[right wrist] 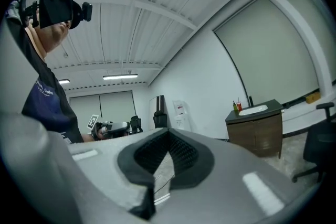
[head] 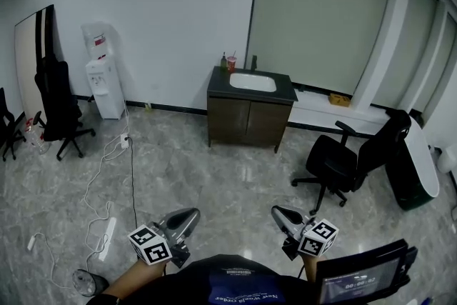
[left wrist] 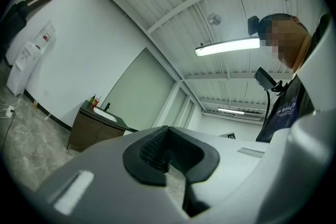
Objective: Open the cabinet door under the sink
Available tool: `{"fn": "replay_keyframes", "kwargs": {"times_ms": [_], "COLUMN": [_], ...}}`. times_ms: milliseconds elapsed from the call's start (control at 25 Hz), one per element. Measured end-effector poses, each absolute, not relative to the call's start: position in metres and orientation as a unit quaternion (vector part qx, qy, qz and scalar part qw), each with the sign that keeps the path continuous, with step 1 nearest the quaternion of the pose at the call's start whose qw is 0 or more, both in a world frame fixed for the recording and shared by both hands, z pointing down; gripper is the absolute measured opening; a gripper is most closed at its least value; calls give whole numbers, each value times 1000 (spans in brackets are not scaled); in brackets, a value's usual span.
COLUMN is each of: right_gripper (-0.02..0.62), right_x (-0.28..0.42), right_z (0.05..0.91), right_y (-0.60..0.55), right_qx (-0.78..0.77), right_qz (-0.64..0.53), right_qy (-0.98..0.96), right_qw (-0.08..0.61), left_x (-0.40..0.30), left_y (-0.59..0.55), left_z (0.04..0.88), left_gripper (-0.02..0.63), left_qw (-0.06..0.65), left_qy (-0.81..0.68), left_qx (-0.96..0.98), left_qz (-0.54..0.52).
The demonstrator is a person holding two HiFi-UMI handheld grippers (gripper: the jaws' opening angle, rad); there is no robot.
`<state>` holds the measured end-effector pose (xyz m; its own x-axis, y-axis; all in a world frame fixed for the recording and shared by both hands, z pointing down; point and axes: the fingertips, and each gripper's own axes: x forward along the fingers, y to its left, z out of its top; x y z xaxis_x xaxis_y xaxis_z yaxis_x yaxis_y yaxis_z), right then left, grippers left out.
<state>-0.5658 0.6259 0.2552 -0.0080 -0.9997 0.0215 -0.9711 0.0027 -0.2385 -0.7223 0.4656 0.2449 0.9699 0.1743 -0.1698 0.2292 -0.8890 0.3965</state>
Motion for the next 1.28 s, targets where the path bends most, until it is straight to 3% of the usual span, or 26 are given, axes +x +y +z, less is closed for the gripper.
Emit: {"fn": "replay_keyframes", "kwargs": {"times_ms": [560,1280], "right_gripper": [2,2], "right_x": [-363,-259], "right_z": [225,233], "right_y": [633,537], "right_qx": [-660,-704], "right_qz": [-78,-82], "right_qy": [744,704], "right_qw": [65,45], "left_x": [-524,-399], "left_y": [503,390], "left_z": [210,228], "left_gripper": [0,-1], "left_qw": [195,216], "left_qy": [76,127], "left_qx": [976,967], "left_qz": [-65,-45]}}
